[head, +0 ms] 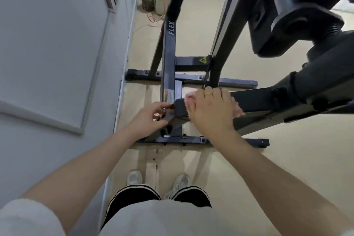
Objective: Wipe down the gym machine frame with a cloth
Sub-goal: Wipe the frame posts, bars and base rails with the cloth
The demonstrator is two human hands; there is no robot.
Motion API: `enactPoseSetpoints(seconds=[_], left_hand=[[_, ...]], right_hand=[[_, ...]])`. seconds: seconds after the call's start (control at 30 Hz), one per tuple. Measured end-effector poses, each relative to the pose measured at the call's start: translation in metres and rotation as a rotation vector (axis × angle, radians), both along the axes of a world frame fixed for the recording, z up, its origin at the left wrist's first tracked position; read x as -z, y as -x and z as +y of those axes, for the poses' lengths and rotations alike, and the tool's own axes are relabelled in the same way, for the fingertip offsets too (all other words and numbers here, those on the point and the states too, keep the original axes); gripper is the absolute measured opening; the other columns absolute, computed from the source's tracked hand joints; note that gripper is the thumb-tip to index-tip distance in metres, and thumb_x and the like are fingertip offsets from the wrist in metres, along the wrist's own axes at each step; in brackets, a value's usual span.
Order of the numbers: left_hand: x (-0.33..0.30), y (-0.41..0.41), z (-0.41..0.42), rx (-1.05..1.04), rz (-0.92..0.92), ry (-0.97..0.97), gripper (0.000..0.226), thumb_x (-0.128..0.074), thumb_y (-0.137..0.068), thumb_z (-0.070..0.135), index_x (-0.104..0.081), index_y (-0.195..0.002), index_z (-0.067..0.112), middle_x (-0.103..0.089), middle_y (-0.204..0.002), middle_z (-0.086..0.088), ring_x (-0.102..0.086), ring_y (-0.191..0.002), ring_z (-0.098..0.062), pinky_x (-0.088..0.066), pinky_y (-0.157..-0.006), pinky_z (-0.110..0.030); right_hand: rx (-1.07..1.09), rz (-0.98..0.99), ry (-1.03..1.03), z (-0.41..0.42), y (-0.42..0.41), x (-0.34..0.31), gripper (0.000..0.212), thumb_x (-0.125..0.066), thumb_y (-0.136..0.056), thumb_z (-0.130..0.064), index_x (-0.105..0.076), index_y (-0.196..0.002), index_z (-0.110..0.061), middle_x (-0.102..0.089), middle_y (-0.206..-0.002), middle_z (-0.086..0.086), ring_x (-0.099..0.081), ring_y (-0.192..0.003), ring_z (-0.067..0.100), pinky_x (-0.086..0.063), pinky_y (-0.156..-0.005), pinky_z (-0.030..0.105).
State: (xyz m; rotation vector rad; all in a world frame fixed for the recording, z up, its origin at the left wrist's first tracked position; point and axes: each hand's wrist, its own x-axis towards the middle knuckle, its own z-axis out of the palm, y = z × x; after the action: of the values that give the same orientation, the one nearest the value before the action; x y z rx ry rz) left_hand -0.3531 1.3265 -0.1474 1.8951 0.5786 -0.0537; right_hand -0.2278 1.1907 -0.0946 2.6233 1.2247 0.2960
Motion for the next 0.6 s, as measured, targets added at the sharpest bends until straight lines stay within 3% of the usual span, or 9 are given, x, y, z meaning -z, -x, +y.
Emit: enactPoseSetpoints(seconds=[0.07, 0.13, 0.17, 0.23, 0.33, 0.4, 0.47, 0.6], left_hand=[[0.0, 0.0, 0.012, 0.081, 0.013, 0.01, 0.032, -0.063, -0.087, 0.018, -0.055, -0.111, 0.039, -0.059, -0.108, 0.017, -0.054, -0.099, 0.001, -0.043, -0.081, -0.011], [0.006, 0.0, 0.022, 0.122, 0.033, 0.004, 0.027, -0.062, -0.086, 0.012, -0.059, -0.1, 0.034, -0.063, -0.098, 0.014, -0.058, -0.093, -0.004, -0.049, -0.081, -0.022], [0.009, 0.0, 0.027, 0.129, 0.041, 0.01, 0.026, -0.063, -0.085, 0.01, -0.06, -0.102, 0.028, -0.064, -0.097, 0.008, -0.059, -0.091, -0.01, -0.051, -0.081, -0.027], [0.009, -0.003, 0.031, 0.162, 0.045, 0.025, 0.04, -0.066, -0.083, 0.011, -0.054, -0.119, 0.025, -0.062, -0.106, 0.005, -0.057, -0.093, -0.012, -0.05, -0.08, -0.022], [0.005, -0.014, 0.031, 0.237, 0.013, 0.004, 0.068, -0.069, -0.083, 0.019, -0.035, -0.141, 0.024, -0.048, -0.122, 0.013, -0.048, -0.11, -0.005, -0.039, -0.092, -0.019], [-0.001, -0.021, 0.029, 0.293, -0.014, 0.008, 0.072, -0.067, -0.084, 0.016, -0.029, -0.145, 0.026, -0.042, -0.128, 0.016, -0.041, -0.116, -0.001, -0.033, -0.092, -0.009], [-0.006, -0.026, 0.026, 0.376, -0.042, 0.021, 0.071, -0.064, -0.085, 0.011, -0.029, -0.144, 0.029, -0.041, -0.133, 0.015, -0.039, -0.118, 0.0, -0.029, -0.088, -0.002], [-0.018, -0.03, 0.028, 0.453, -0.048, 0.001, 0.067, -0.06, -0.083, 0.017, -0.033, -0.143, 0.033, -0.043, -0.133, 0.017, -0.039, -0.121, 0.0, -0.029, -0.098, -0.019]], right_hand=[[-0.03, 0.02, -0.046, 0.021, 0.018, 0.023, 0.035, -0.044, -0.094, -0.037, -0.064, -0.086, -0.009, -0.062, -0.081, 0.011, -0.054, -0.074, 0.028, -0.04, -0.075, 0.04], [-0.107, 0.067, -0.01, 0.043, 0.038, 0.044, 0.032, -0.049, -0.092, -0.037, -0.066, -0.089, -0.011, -0.064, -0.085, 0.008, -0.056, -0.078, 0.027, -0.039, -0.079, 0.041], [-0.136, 0.102, -0.024, 0.048, 0.043, 0.049, 0.031, -0.05, -0.089, -0.036, -0.069, -0.091, -0.012, -0.066, -0.088, 0.007, -0.059, -0.082, 0.027, -0.042, -0.08, 0.042], [-0.186, 0.099, -0.116, 0.04, 0.039, 0.05, 0.038, -0.046, -0.086, -0.039, -0.072, -0.096, -0.014, -0.07, -0.096, 0.005, -0.064, -0.092, 0.026, -0.049, -0.081, 0.042], [-0.216, -0.189, -0.17, -0.011, 0.019, 0.044, 0.043, -0.045, -0.097, -0.036, -0.06, -0.126, -0.009, -0.06, -0.129, 0.01, -0.053, -0.123, 0.029, -0.034, -0.106, 0.041], [-0.06, -0.291, -0.2, -0.048, 0.011, 0.036, 0.05, -0.037, -0.102, -0.038, -0.038, -0.145, -0.011, -0.039, -0.148, 0.008, -0.028, -0.142, 0.024, -0.016, -0.117, 0.039], [0.123, -0.262, -0.247, -0.056, 0.016, 0.036, 0.055, -0.02, -0.105, -0.041, -0.02, -0.15, -0.011, -0.026, -0.155, 0.006, -0.003, -0.148, 0.017, -0.006, -0.119, 0.038], [0.431, -0.051, -0.414, -0.005, 0.046, 0.038, 0.077, -0.025, -0.094, -0.056, -0.021, -0.15, -0.003, -0.016, -0.158, 0.014, -0.003, -0.147, 0.026, 0.009, -0.119, 0.035]])
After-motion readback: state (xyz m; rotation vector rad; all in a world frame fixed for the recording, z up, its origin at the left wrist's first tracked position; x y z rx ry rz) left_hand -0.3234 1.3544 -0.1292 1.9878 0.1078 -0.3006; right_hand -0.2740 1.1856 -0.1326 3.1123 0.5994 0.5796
